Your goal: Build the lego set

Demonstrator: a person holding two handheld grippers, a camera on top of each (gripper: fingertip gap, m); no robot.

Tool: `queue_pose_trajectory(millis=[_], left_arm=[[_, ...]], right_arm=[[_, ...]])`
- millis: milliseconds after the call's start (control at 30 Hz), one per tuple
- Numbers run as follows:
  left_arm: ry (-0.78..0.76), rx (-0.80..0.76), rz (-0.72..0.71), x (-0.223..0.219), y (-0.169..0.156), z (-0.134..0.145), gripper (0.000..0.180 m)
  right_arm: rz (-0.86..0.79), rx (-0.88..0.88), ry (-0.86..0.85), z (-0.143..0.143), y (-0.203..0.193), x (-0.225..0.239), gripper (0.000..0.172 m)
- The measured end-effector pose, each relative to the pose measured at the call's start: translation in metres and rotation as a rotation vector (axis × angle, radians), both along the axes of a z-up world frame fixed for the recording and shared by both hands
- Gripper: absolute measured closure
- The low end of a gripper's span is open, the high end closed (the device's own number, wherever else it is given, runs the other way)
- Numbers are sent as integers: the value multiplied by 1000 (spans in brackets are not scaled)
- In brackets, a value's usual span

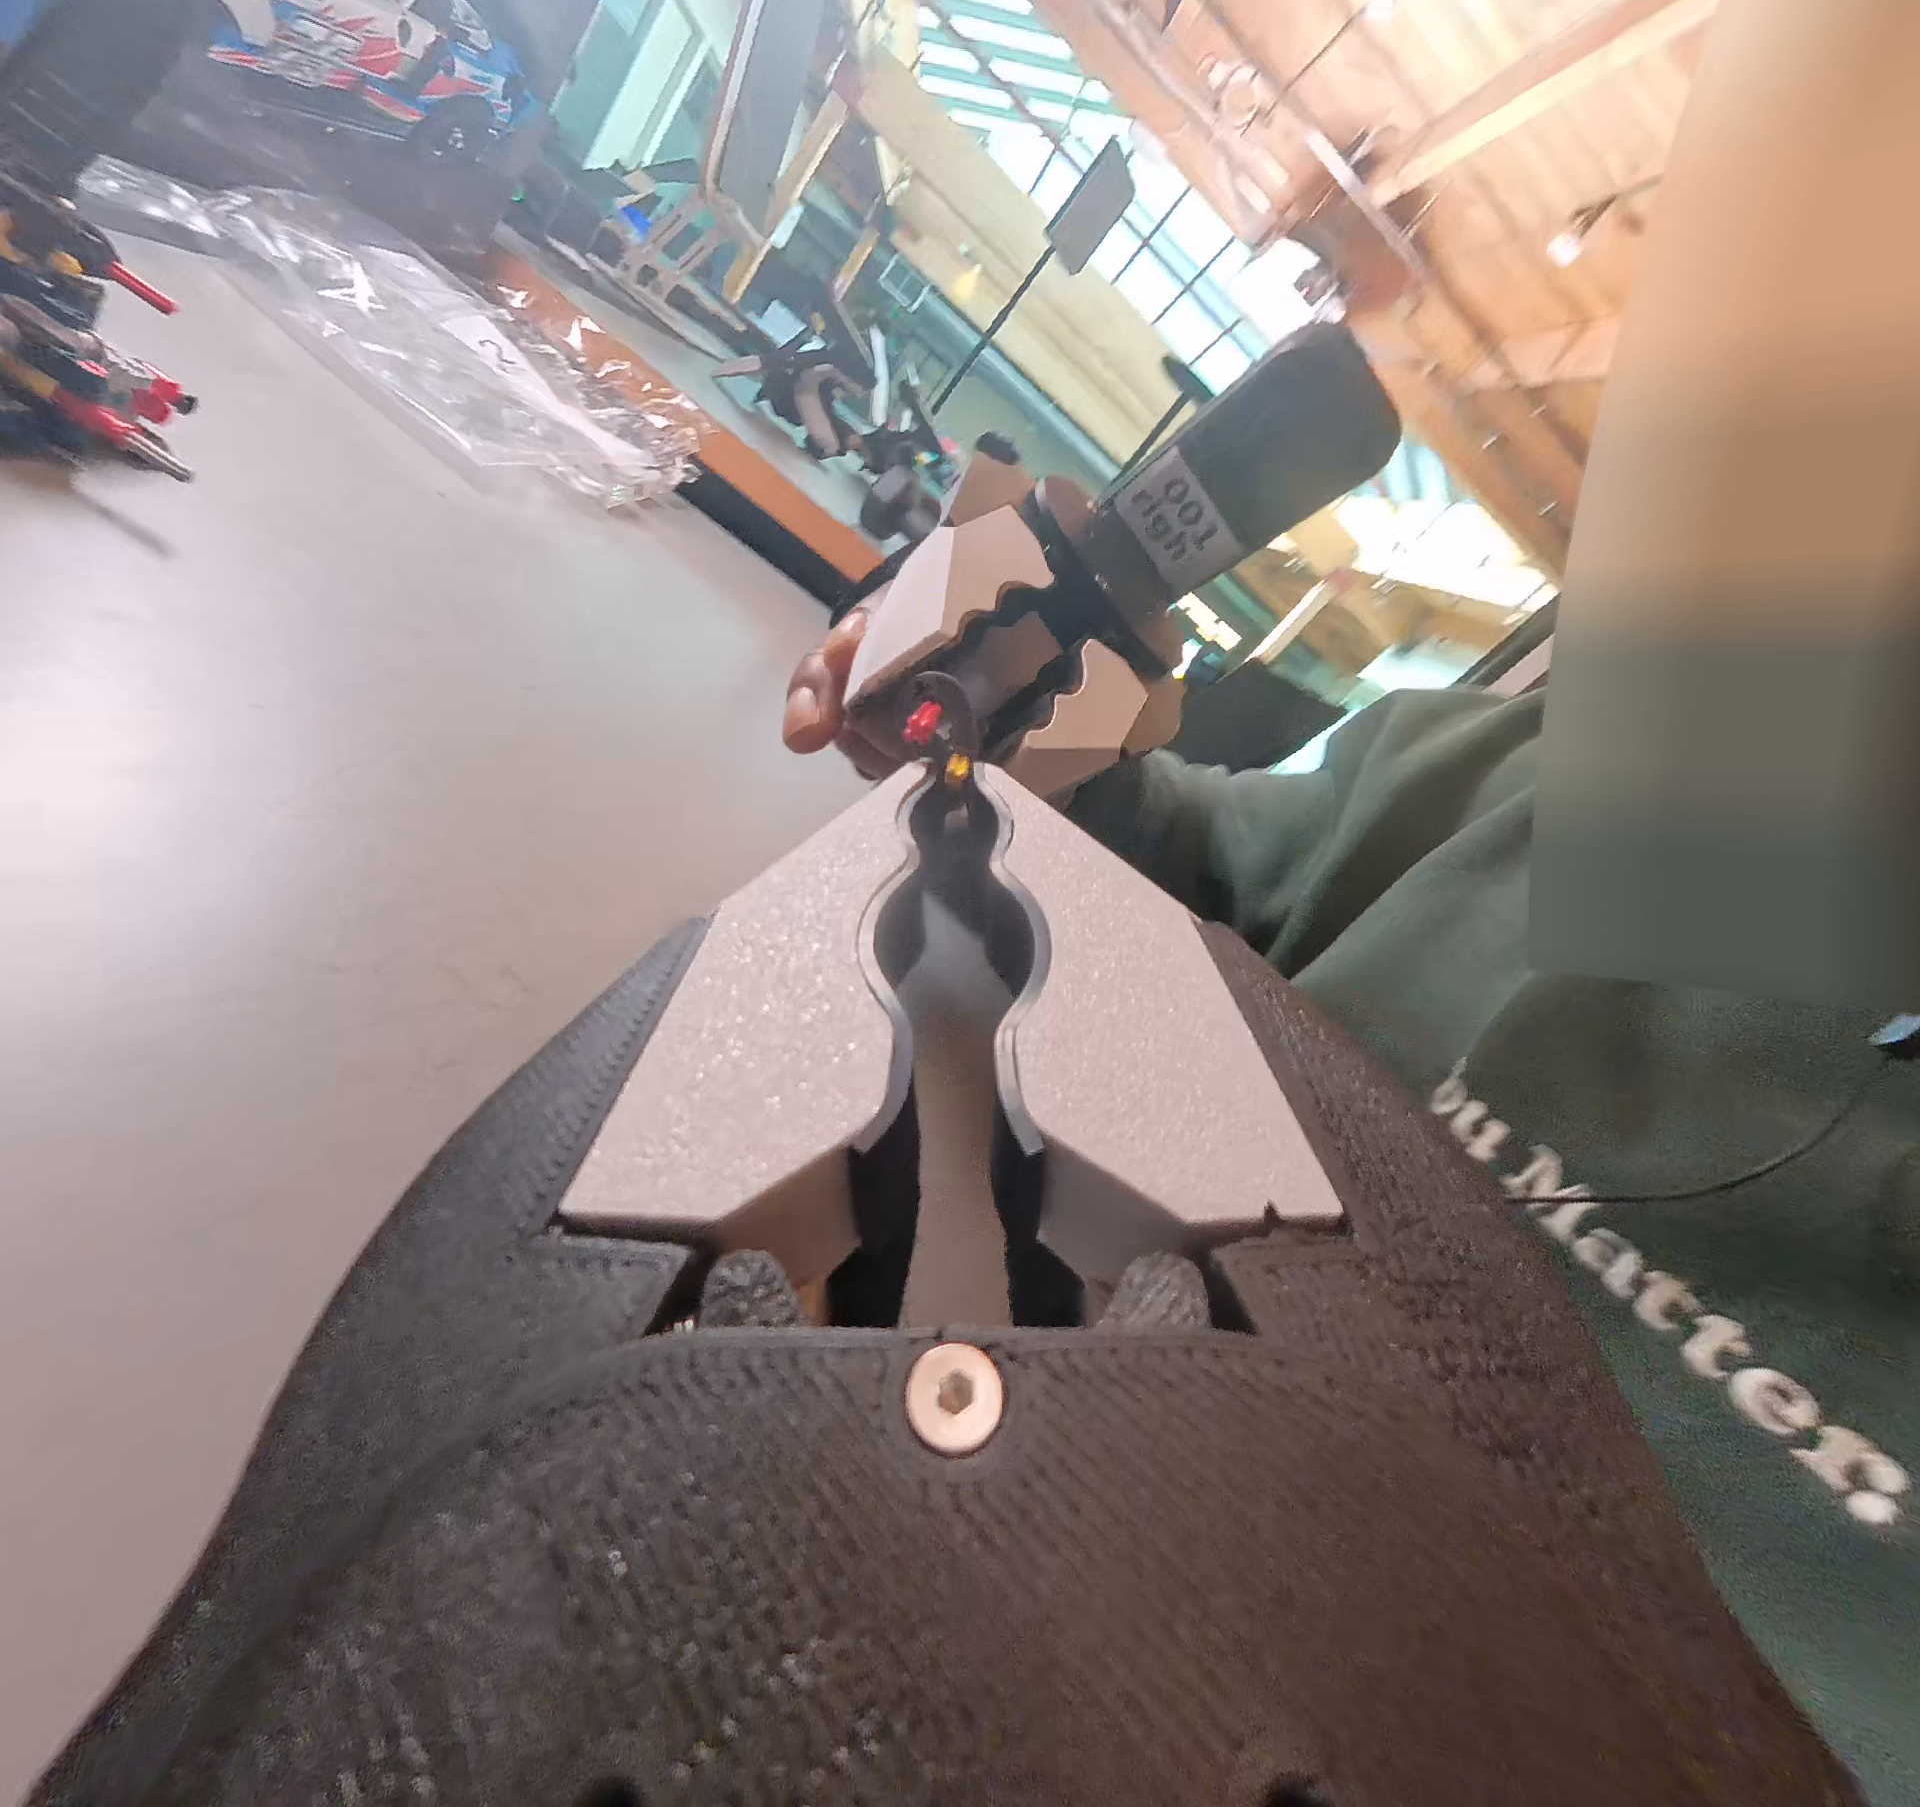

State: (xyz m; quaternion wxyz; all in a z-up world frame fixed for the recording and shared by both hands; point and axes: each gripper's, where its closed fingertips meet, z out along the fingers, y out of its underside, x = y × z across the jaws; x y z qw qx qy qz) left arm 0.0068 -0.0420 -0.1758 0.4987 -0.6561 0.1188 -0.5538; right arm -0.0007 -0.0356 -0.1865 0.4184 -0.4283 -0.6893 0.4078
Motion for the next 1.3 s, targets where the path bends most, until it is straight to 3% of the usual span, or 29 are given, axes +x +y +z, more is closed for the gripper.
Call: queue_pose_trajectory(millis=[100,233,467,733,867,1100,1233,1300], left_arm=[[168,89,71,-6,6,-6,179],[408,174,137,-11,11,-21,179],[579,274,139,1,6,-30,179],[660,260,186,-7,12,-37,173],[629,238,271,-27,21,-30,165],[538,161,321,-51,31,-26,154],[523,156,335,-55,31,-23,148],[518,157,339,-56,30,-21,146]], right_arm=[[17,10,-24,-14,8,1,137],[12,108,-48,-25,12,0,136],[-15,210,-84,-37,11,-4,152],[-1,348,-121,-45,21,-1,154],[72,379,-316,-71,32,9,153],[230,202,-661,-99,32,26,154],[241,67,-563,-79,37,13,137],[140,21,-450,-54,65,10,133]])
